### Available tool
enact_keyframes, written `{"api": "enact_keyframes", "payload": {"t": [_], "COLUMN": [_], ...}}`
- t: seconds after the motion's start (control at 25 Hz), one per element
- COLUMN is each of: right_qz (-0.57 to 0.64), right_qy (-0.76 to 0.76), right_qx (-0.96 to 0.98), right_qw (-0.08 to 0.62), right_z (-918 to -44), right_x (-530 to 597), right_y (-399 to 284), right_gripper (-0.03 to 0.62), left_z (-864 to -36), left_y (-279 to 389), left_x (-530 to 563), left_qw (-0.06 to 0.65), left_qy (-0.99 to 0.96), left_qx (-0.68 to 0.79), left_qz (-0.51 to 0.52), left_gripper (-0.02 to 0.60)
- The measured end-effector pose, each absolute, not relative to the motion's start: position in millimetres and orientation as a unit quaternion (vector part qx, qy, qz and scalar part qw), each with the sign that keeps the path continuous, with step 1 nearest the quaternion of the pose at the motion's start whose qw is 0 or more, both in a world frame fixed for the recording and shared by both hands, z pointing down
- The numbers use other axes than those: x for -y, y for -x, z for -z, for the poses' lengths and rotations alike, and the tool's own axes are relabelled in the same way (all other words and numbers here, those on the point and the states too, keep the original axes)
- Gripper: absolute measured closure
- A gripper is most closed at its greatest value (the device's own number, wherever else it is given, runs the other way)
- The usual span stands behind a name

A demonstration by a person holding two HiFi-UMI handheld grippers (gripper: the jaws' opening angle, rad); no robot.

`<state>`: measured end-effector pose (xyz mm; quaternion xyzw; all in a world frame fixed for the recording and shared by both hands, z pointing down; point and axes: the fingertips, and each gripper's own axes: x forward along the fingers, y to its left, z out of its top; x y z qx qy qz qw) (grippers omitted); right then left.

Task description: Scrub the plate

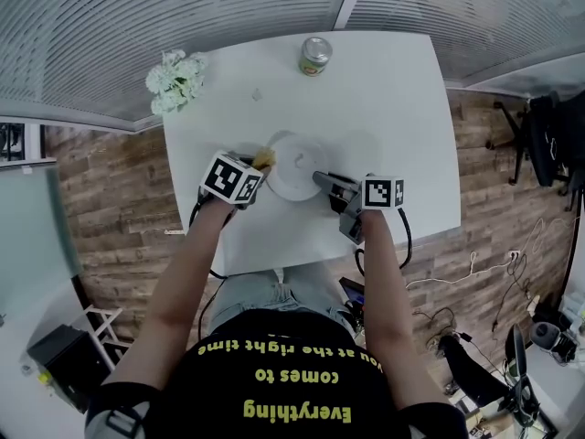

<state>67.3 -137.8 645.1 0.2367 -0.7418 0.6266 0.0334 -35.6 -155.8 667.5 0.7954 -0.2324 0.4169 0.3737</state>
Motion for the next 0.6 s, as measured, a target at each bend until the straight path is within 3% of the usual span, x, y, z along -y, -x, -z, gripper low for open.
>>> {"api": "enact_keyframes", "payload": {"t": [0.6], "right_qz": [-0.564], "right_qy": [-0.313], "right_qx": [0.762], "right_qw": [0.055], "right_z": [-643], "right_x": [143], "right_y": [-76], "right_gripper": [0.579], "left_z": [-645], "left_y": [47], "left_x": [158], "left_qw": [0.337], "left_qy": [-0.821], "left_qx": [0.280], "left_qz": [-0.366], "left_gripper": [0.506]}}
